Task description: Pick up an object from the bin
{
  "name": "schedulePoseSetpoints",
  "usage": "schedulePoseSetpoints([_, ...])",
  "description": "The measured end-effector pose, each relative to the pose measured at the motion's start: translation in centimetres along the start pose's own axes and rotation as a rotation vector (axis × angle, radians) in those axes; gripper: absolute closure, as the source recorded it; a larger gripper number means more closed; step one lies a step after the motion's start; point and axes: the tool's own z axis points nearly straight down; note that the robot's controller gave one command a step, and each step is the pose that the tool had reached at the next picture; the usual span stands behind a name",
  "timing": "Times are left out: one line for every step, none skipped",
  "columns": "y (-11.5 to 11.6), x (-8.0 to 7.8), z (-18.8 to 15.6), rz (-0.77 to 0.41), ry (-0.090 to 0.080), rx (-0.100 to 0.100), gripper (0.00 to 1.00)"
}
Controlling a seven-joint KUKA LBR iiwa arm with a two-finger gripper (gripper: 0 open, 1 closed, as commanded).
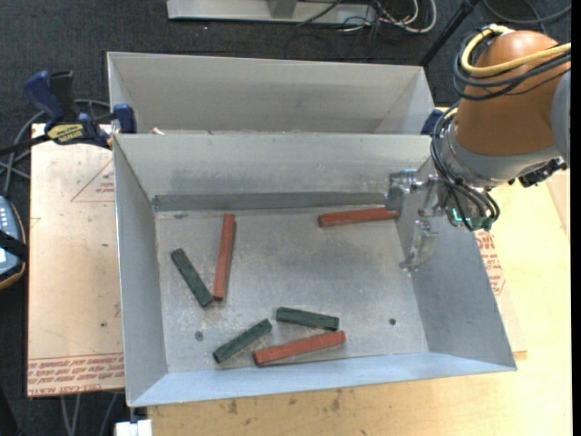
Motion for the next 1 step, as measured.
schedulePoseSetpoints([2.76,-7.93,17.27,-0.166,-0.008,0.000,0.00])
